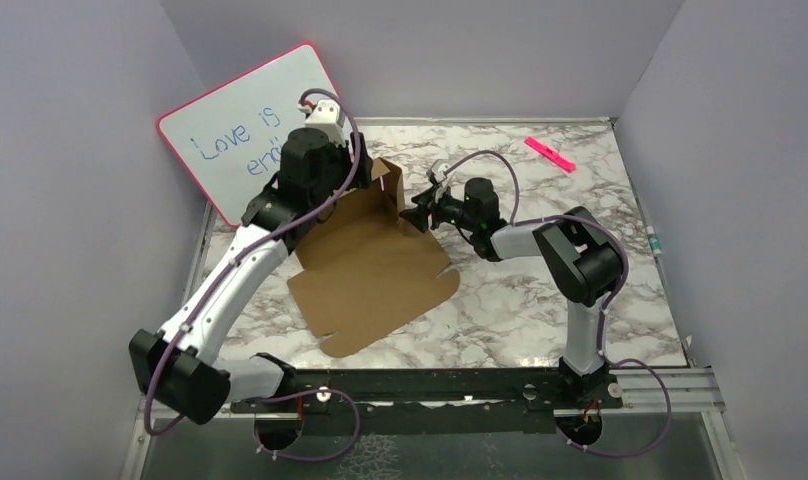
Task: Fold the paper box
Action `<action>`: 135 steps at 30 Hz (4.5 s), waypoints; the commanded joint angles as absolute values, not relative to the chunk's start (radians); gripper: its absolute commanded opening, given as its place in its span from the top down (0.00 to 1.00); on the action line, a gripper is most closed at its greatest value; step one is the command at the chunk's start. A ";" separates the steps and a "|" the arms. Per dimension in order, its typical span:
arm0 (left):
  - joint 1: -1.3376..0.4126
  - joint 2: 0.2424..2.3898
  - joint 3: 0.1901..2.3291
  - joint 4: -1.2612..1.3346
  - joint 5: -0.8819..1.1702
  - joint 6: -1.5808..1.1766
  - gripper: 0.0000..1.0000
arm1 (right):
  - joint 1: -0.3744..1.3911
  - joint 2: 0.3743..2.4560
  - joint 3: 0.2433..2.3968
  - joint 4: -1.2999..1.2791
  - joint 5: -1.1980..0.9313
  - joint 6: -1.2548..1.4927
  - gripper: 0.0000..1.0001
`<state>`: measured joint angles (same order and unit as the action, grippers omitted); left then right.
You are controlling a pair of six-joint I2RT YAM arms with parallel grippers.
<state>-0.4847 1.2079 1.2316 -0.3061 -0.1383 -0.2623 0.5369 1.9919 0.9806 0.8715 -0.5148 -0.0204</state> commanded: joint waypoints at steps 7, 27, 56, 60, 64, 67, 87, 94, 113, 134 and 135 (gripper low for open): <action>-0.275 1.562 1.448 -0.328 0.127 -0.207 0.24 | 0.542 2.019 1.009 0.847 -0.554 -0.080 0.44; -0.219 1.807 1.507 -0.351 0.489 -0.149 0.31 | 0.544 2.040 1.063 0.827 -0.555 -0.166 0.41; -0.123 1.892 1.514 -0.310 0.749 -0.330 0.28 | 0.543 2.121 1.238 0.766 -0.597 -0.310 0.27; -0.112 1.900 1.517 -0.304 0.767 -0.351 0.27 | 0.544 2.133 1.254 0.755 -0.606 -0.324 0.29; -0.091 1.910 1.528 -0.290 0.800 -0.388 0.26 | 0.545 2.142 1.268 0.742 -0.611 -0.347 0.29; -0.086 1.913 1.540 -0.288 0.809 -0.396 0.25 | 0.547 2.150 1.282 0.738 -0.608 -0.349 0.30; -0.077 1.940 1.563 -0.299 0.920 -0.426 0.20 | 0.597 2.196 1.365 0.785 -0.519 -0.398 0.42; -0.079 1.930 1.546 -0.290 0.964 -0.445 0.20 | 0.620 2.187 1.343 0.870 -0.433 -0.374 0.49; -0.137 1.829 1.470 -0.242 1.009 -0.507 0.19 | 0.622 1.898 1.128 0.742 -0.323 -0.234 0.68; -0.246 1.818 1.373 -0.243 1.016 -0.482 0.17 | 0.634 1.700 0.849 0.666 -0.226 -0.110 0.63; -0.246 1.824 1.373 -0.242 1.018 -0.478 0.17 | 0.635 1.704 0.832 0.696 -0.231 -0.114 0.62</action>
<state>-0.2333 1.8011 1.3830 -0.2348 0.9661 -0.4957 0.6285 1.7073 0.8722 0.5385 -0.2504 -0.1318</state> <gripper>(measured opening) 0.829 0.372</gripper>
